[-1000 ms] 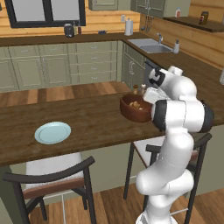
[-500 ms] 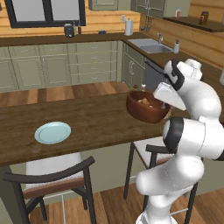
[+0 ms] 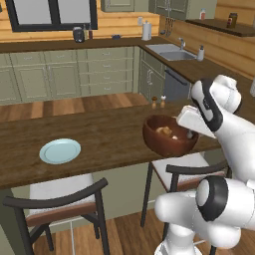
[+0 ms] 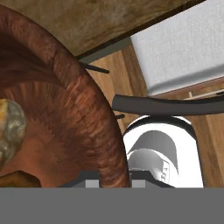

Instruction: Pick the chicken drumstick and mushroom from their plates and place them in the bowl. Then put the bowl in the fridge.

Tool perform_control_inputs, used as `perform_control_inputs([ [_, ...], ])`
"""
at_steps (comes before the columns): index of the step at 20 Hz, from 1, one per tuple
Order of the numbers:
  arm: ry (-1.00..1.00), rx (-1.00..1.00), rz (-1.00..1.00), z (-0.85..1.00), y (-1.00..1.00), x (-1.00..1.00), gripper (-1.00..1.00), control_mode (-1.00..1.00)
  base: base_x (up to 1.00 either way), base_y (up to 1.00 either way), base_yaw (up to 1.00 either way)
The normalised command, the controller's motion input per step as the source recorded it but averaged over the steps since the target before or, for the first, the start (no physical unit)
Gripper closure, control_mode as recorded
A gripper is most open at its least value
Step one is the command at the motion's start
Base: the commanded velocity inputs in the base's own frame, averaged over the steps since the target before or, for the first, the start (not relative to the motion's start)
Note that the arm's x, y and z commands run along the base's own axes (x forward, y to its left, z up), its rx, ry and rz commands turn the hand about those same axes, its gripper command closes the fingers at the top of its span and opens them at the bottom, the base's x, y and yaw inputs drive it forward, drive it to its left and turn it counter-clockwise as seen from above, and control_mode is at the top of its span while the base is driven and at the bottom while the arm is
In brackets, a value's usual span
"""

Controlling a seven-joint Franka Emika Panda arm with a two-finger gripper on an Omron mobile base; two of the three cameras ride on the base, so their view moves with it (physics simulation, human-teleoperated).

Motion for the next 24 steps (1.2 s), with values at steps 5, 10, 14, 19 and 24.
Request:
perform_control_inputs([
  [5, 0.0, -0.02, 0.0, 0.03, 0.23, -0.31, 1.0, -1.0, 0.0, 0.0, 0.0],
  [10, -0.01, 0.0, 0.0, 0.0, 0.13, -0.38, 1.0, -1.0, 0.0, 0.0, 0.0],
  [14, 0.0, 0.0, -0.01, 0.0, 0.0, 0.01, 1.0, -1.0, 0.0, 0.0, 0.0],
  [19, 0.0, 0.0, 0.0, 0.0, 0.0, 0.0, 1.0, -1.0, 0.0, 0.0, 0.0],
  [24, 0.0, 0.0, 0.0, 0.0, 0.0, 0.0, 1.0, -1.0, 0.0, 0.0, 0.0],
])
